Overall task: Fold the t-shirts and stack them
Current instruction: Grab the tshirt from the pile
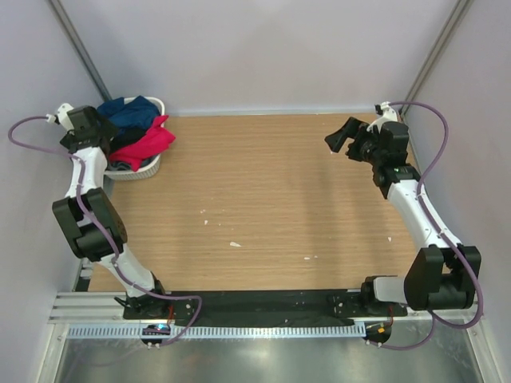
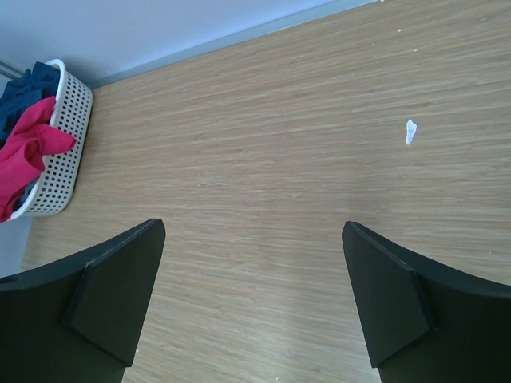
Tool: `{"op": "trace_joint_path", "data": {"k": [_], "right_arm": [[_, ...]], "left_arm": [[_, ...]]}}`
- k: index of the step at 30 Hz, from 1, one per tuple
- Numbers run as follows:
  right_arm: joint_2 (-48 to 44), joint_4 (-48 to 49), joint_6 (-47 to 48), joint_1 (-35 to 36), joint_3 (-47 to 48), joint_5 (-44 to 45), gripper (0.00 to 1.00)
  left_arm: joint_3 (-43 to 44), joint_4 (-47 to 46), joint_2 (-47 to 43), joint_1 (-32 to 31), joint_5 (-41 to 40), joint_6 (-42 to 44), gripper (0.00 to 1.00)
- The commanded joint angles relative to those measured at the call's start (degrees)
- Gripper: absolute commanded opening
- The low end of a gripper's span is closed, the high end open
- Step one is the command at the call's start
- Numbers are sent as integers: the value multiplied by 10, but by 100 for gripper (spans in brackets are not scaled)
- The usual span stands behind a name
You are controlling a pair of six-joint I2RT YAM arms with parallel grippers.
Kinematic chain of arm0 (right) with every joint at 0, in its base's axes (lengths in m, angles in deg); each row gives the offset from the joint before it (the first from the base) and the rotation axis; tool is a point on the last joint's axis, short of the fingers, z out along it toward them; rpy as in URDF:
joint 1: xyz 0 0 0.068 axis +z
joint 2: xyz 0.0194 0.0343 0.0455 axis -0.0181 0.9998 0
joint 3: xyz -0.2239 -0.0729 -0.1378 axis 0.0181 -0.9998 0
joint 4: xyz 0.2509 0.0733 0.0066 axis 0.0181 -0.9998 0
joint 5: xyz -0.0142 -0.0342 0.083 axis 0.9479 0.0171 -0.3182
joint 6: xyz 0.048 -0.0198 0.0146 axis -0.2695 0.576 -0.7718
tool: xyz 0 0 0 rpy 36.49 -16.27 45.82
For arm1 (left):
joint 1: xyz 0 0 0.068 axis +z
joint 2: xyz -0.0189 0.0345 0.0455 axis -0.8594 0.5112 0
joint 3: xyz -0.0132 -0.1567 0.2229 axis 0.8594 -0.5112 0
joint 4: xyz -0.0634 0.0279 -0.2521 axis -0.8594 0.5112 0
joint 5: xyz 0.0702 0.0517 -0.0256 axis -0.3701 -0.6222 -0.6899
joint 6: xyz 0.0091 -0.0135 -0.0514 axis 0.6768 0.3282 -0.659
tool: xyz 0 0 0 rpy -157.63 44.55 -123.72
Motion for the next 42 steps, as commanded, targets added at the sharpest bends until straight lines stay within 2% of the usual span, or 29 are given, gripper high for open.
{"op": "trace_joint_path", "data": {"k": [1,6,14,20,25,30,33,34,36,37,39,42], "right_arm": [[12,29,9,2,9,-2,100],[15,29,10,2,9,-4,100],[29,29,12,2,10,-1,100],[55,9,25,2,15,-23,100],[72,-14,31,2,32,-14,100],[69,-1,40,3,23,10,100],[71,-2,41,2,21,20,100],[70,-1,41,3,20,21,100],[69,-1,41,2,19,24,100],[67,-1,42,3,19,24,100],[64,-9,40,2,21,29,100],[53,-17,40,2,17,35,100]], "left_arm": [[-6,-91,-41,-10,18,-2,95],[-13,-148,-32,-57,-6,31,95],[53,-166,52,-87,-50,48,94],[32,-275,104,-97,-57,59,94],[92,-264,158,-99,-61,40,91],[105,-245,181,-102,-105,25,89],[96,-251,181,-102,-120,29,69],[97,-251,180,-102,-123,28,55],[96,-250,175,-102,-114,24,40],[95,-248,165,-103,-110,21,22],[93,-225,150,-103,-105,3,0],[56,-211,101,-108,-92,-6,0]]}}
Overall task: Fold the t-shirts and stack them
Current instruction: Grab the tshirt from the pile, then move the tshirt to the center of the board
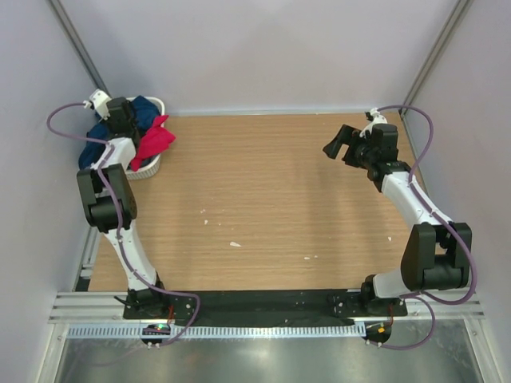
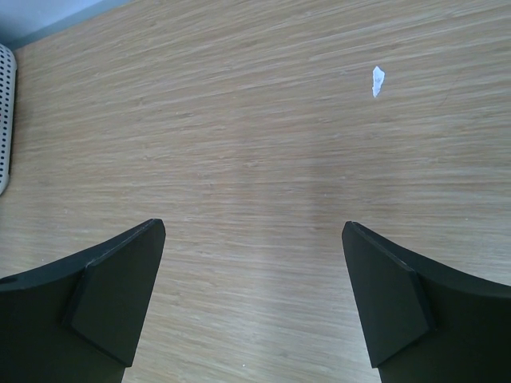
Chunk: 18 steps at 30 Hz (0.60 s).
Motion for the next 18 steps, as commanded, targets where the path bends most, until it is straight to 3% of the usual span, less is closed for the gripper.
{"op": "trace_joint_path", "data": {"k": [1,11,14,15,17,18], "right_arm": [[-28,-1,9,3,13,19,100],[-120,-43,0,3,-8,51,100],[-143,-84,-9,3,-12,133,100],[-144,-99,-12,4,-11,213,100],[-139,-159,-23,1,1,280,100],[-134,-178,-23,1,9,310,100]], "left_arm": [[-35,-5,-88,-16,0,-16,0],[-33,34,-267,-103,-3,67,0],[40,116,-288,-143,77,79,0],[70,144,-281,-163,113,75,0],[136,219,-273,-194,141,77,0],[186,236,-269,-239,140,99,0]]}}
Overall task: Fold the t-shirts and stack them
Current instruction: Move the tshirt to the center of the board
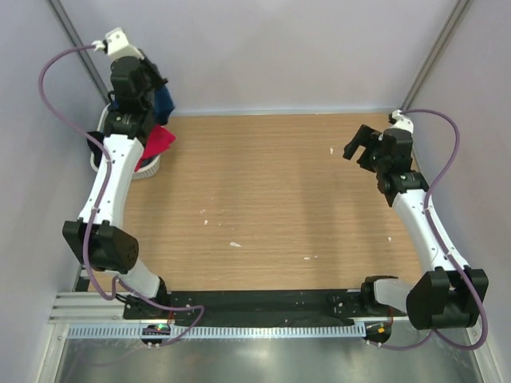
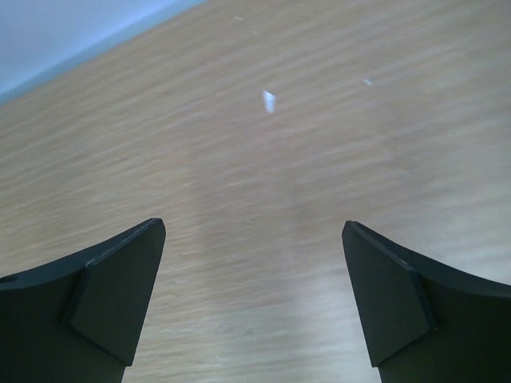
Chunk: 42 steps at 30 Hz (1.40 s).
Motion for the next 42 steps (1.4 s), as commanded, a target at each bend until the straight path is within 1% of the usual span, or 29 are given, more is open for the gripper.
{"op": "trace_joint_path", "data": {"k": [1,2,3,6,9,11,13,14,16,17,20,21,22,23,24,25,26,28,29,30,31,32,34,35,36,38,40,41,42], "right_arm": [[9,-116,-13,-2,25,153,100],[12,-131,-18,-2,34,160,100],[9,-144,-23,-2,48,172,100],[-14,-152,-36,-2,55,176,100],[-44,-145,-45,-3,54,171,100],[-57,-142,-43,-3,52,165,100],[-68,-134,-39,-2,49,157,100],[-68,-131,-38,-3,46,156,100],[-63,-133,-31,-2,42,148,100],[-61,-134,-30,-2,42,138,100],[-58,-126,-28,-2,29,80,100],[-53,-122,-27,-1,16,35,100],[-51,-116,-27,0,9,18,99],[-42,-115,-31,8,-7,6,100],[-38,-116,-31,16,-15,2,100],[-32,-116,-28,28,-23,1,100],[-28,-117,-26,69,-37,5,100],[-22,-114,-23,117,-49,37,99],[-20,-109,-25,136,-53,37,99],[-17,-101,-27,167,-60,31,98],[-16,-78,-26,180,-65,6,98],[-16,-65,-25,190,-67,2,97],[-15,-38,-11,232,-71,-16,96],[-12,-39,-3,252,-66,14,96],[-8,-44,11,285,-60,30,96],[12,-73,29,319,-38,73,96],[42,-92,49,366,-29,97,96],[54,-95,52,377,-20,111,96],[69,-98,52,391,-16,120,96]], "left_arm": [[126,97,-5,-96,60,57,0],[141,115,-6,-121,47,71,0],[155,119,-9,-167,45,92,0],[154,133,-18,-219,59,74,0],[143,163,-33,-243,76,44,0],[115,173,-55,-247,104,22,0],[80,170,-73,-248,104,7,0],[44,167,-82,-248,89,-4,0],[2,170,-102,-248,75,-21,0],[-44,175,-107,-248,69,-46,0],[-128,179,-125,-248,46,-91,0],[-190,177,-128,-248,63,-118,0],[-232,165,-133,-248,88,-124,0],[-267,131,-135,-248,116,-130,0],[-339,115,-137,-248,137,-154,0],[-368,100,-142,-248,160,-164,0],[-391,83,-144,-249,179,-172,0],[-442,82,-153,-250,167,-189,0],[-455,86,-156,-250,150,-191,0],[-460,93,-159,-250,135,-192,0],[-463,104,-161,-250,118,-191,0],[-462,129,-159,-250,76,-190,2],[-449,169,-157,-249,36,-183,8],[-443,178,-154,-248,11,-178,12],[-437,184,-155,-237,9,-172,17],[-435,181,-167,-211,20,-161,23],[-439,164,-180,-188,33,-157,24],[-445,157,-185,-166,41,-152,23],[-448,151,-197,-155,43,-150,20]]}}
